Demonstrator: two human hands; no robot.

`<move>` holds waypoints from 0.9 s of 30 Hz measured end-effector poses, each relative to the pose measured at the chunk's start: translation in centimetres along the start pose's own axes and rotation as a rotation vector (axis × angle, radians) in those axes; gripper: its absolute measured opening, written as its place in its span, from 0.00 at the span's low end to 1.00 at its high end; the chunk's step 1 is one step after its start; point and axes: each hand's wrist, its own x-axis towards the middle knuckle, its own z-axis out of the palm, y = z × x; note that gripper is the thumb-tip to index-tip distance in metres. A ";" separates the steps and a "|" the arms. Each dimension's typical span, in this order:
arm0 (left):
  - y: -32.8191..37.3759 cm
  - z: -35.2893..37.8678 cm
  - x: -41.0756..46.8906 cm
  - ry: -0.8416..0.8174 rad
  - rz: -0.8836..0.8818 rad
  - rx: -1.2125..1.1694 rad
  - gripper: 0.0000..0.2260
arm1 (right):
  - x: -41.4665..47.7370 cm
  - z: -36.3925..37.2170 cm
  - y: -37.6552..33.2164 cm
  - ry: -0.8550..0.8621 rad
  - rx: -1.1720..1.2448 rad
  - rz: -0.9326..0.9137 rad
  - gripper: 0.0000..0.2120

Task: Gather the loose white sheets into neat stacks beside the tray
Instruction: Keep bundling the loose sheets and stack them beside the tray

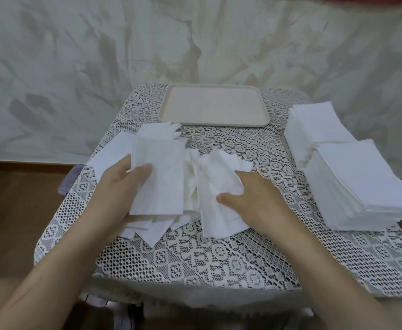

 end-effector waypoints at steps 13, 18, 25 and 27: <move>0.1 0.2 0.3 -0.021 0.018 -0.010 0.11 | 0.1 -2.8 0.8 0.085 0.589 -0.007 0.02; 0.3 0.5 0.1 -0.029 0.007 -0.012 0.11 | 0.6 -2.1 1.8 -0.010 0.535 0.067 0.05; 0.6 0.6 -0.3 -0.011 -0.002 0.008 0.11 | 0.5 -2.0 1.8 0.004 0.617 0.089 0.04; 0.7 0.6 -0.3 0.000 0.001 0.009 0.11 | 0.4 -2.2 1.4 0.030 0.741 0.078 0.05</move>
